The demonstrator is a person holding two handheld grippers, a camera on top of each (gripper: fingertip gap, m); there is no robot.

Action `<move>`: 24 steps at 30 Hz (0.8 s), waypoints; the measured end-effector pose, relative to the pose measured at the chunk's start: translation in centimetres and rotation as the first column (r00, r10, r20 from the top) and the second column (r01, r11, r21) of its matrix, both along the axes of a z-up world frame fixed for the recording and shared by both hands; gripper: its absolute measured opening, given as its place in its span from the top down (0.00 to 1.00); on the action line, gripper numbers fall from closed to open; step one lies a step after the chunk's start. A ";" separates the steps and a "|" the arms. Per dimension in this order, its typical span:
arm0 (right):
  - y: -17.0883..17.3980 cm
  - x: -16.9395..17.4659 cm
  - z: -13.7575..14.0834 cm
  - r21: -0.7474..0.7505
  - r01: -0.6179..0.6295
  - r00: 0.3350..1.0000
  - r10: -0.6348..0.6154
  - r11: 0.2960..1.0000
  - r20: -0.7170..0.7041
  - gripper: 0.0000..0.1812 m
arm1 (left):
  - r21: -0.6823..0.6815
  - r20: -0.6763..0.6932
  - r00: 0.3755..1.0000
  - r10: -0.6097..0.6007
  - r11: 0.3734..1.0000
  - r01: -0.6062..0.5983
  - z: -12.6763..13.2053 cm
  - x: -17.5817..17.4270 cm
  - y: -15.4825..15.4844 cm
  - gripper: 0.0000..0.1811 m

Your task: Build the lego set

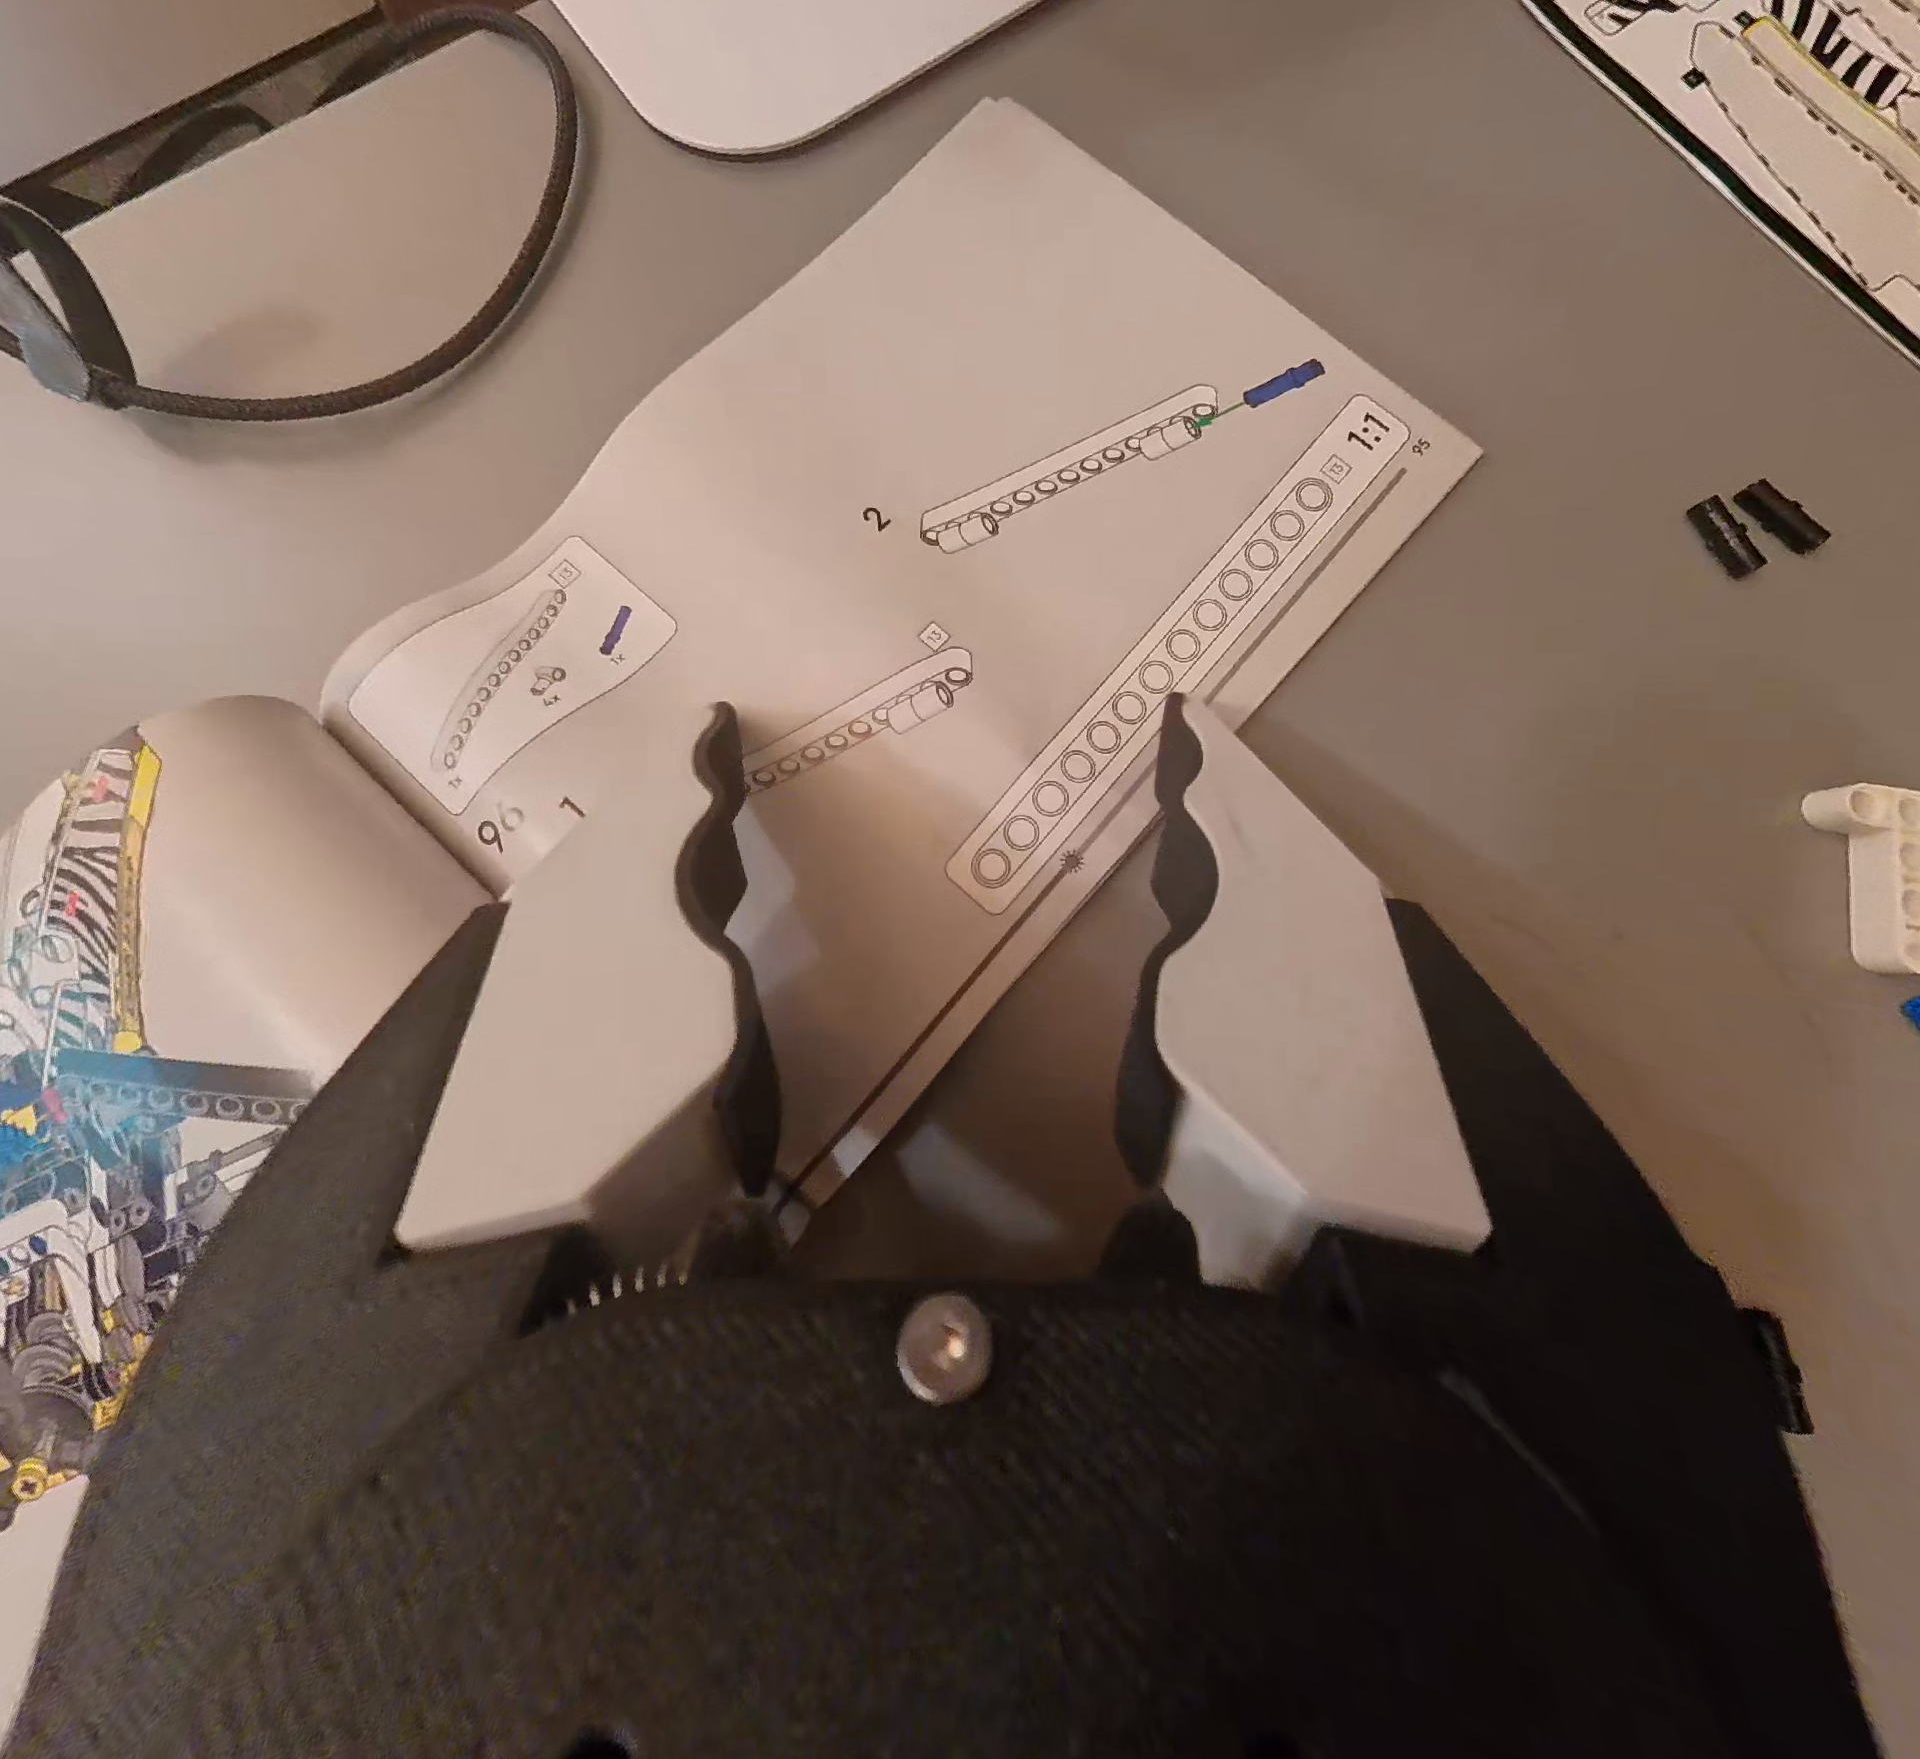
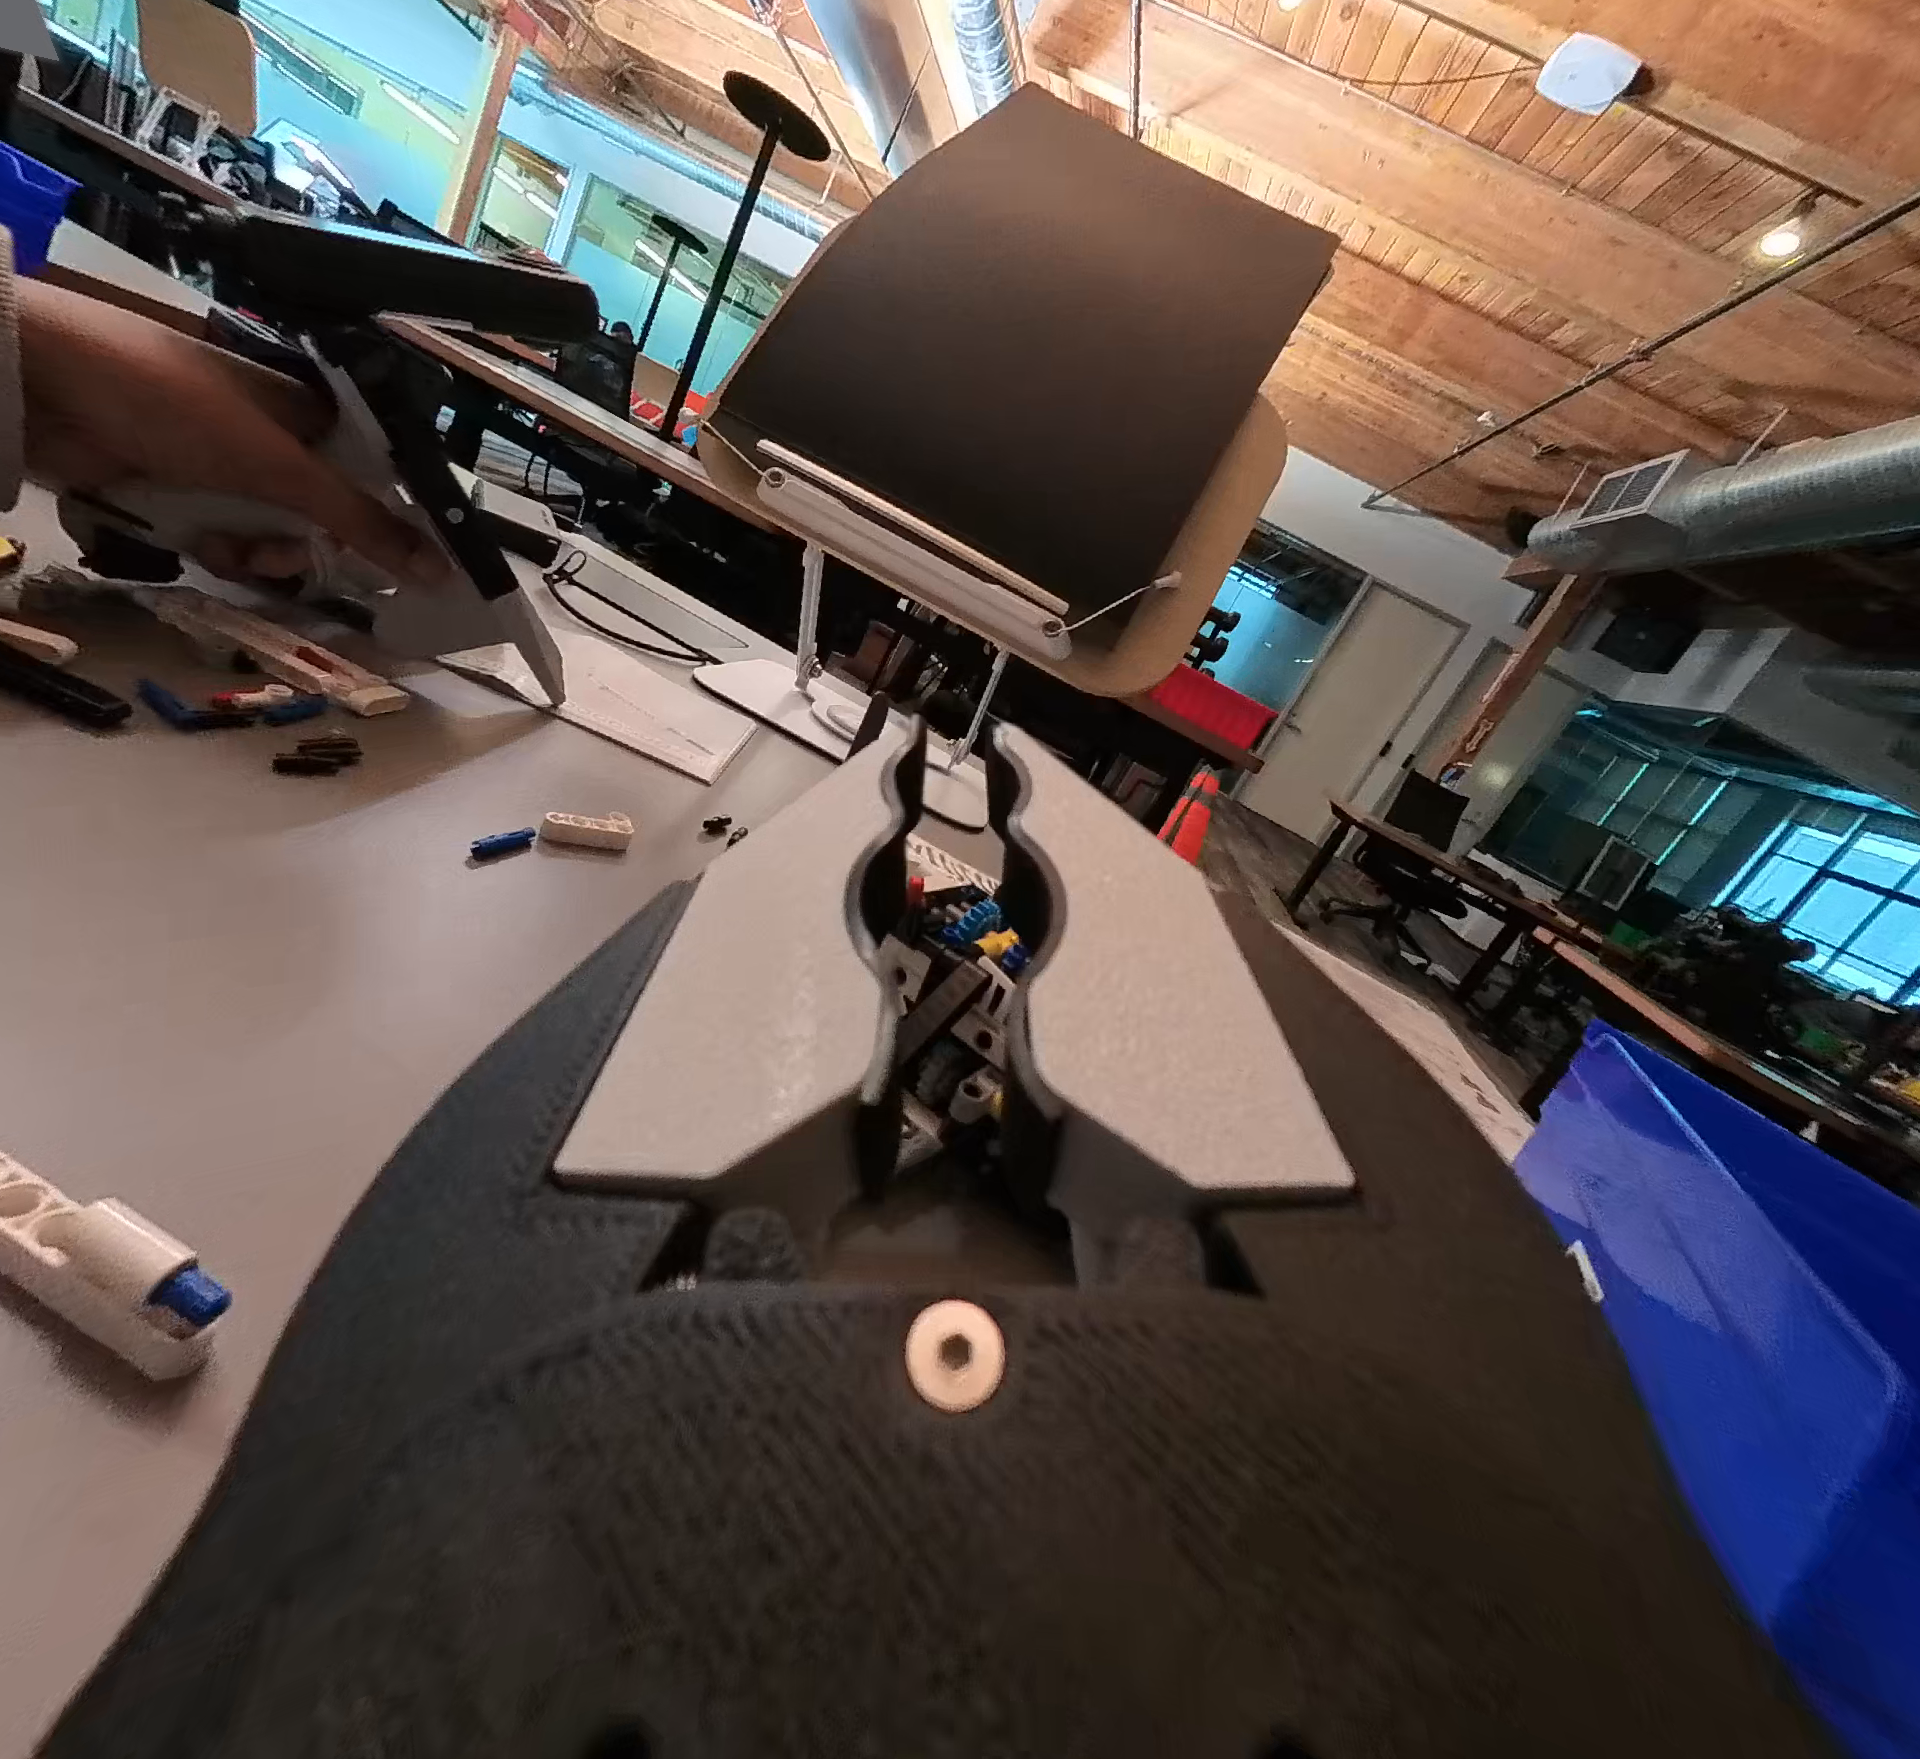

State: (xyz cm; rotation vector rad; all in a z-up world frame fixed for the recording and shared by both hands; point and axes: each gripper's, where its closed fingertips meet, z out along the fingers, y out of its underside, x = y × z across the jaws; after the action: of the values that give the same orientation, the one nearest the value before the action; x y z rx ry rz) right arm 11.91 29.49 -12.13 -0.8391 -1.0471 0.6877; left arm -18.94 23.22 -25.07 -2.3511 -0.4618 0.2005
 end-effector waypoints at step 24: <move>-0.2 0.6 0.3 -0.012 -0.007 0.999 0.007 1.000 -0.032 0.96 | 0.309 0.217 0.974 0.064 0.942 -0.130 4.2 -3.6 -3.3 1.00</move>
State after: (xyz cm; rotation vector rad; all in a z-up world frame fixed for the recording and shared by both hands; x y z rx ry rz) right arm 12.55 29.33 -11.85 -0.8328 -1.0181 0.7118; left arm -22.55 19.94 -20.85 -2.0361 -0.6594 -0.0694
